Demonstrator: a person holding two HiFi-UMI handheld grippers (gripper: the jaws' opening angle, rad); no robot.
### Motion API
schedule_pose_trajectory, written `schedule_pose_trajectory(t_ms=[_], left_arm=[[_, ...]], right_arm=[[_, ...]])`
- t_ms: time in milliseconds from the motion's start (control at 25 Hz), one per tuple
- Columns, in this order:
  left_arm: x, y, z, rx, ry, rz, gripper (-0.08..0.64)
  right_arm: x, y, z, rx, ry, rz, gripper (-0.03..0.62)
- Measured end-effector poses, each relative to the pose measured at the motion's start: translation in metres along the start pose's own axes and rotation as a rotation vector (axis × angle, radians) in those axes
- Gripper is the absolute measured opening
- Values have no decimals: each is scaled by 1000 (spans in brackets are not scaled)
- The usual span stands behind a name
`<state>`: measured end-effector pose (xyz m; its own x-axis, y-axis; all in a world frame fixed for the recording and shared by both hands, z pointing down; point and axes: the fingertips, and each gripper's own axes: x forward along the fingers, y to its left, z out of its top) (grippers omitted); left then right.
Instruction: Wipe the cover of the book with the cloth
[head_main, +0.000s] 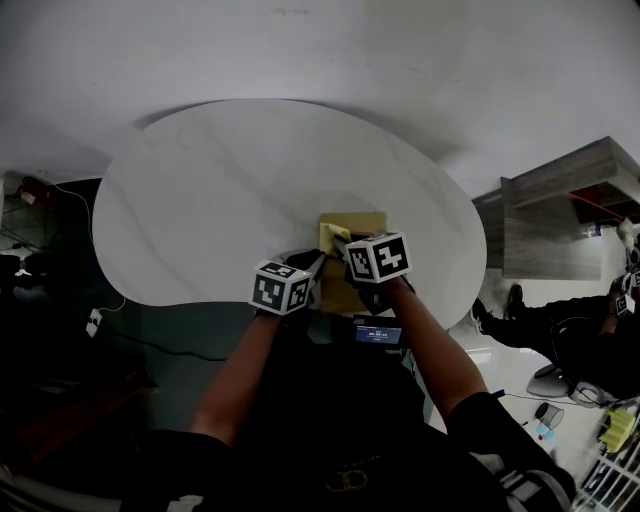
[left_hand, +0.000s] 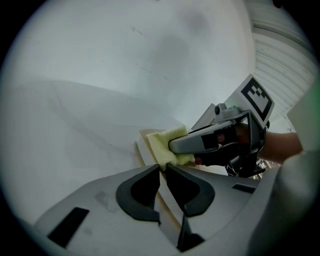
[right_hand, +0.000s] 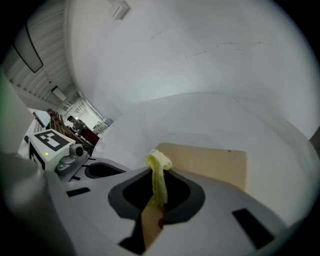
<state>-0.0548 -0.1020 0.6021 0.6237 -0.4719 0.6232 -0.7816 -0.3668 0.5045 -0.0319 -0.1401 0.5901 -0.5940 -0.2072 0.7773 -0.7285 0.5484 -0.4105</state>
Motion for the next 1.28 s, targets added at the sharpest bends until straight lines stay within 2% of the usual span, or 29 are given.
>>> schedule_pose_trajectory(t_ms=[800, 1280], left_arm=[[-2, 1, 0, 6, 11, 0, 48], [-1, 2, 0, 10, 16, 0, 48]], right_arm=[[-20, -28, -6, 17, -15, -51, 87], [-41, -60, -16, 100, -43, -77, 87]])
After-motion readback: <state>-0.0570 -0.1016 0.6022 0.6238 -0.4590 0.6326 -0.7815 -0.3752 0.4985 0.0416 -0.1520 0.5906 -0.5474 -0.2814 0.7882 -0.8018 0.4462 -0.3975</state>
